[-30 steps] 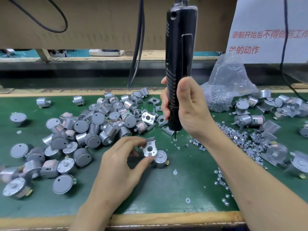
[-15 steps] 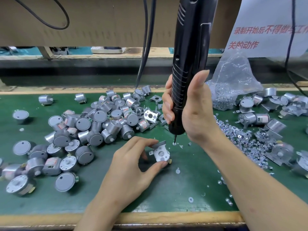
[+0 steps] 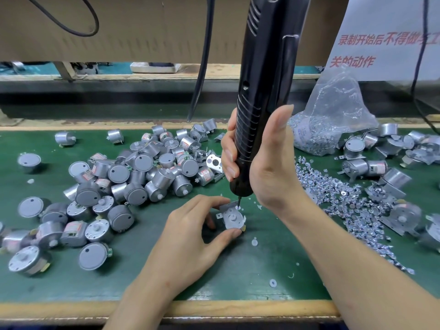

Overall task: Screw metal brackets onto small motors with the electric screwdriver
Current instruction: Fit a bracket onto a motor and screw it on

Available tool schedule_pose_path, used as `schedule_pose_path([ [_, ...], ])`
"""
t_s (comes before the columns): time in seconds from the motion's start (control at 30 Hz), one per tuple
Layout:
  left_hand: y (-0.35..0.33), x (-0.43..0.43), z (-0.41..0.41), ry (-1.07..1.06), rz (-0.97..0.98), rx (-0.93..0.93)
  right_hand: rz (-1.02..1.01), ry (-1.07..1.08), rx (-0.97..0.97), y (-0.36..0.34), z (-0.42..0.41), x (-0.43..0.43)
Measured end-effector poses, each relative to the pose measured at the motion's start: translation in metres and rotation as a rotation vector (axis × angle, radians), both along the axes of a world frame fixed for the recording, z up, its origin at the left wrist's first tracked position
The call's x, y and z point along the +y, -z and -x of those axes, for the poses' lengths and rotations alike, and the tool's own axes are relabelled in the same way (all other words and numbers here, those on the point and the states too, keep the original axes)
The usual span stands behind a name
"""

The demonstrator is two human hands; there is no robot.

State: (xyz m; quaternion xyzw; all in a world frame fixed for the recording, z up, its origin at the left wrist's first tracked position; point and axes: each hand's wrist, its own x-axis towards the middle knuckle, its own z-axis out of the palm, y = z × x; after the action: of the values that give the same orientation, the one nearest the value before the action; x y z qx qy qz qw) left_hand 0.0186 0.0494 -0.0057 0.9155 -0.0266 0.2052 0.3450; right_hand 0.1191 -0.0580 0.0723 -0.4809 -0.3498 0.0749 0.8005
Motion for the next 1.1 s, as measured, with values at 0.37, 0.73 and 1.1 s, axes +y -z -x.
schedule_pose_path([
  [0.37, 0.000, 0.000, 0.000, 0.012, -0.002, 0.013, 0.010, 0.017, -0.002, 0.003, 0.000, 0.001],
  [0.73, -0.001, 0.000, 0.000, 0.007, 0.005, 0.006, 0.040, 0.050, -0.026, 0.008, 0.001, 0.004],
  [1.1, 0.000, 0.000, -0.001, -0.003, -0.007, -0.001, 0.062, 0.048, -0.027, 0.010, 0.001, 0.007],
])
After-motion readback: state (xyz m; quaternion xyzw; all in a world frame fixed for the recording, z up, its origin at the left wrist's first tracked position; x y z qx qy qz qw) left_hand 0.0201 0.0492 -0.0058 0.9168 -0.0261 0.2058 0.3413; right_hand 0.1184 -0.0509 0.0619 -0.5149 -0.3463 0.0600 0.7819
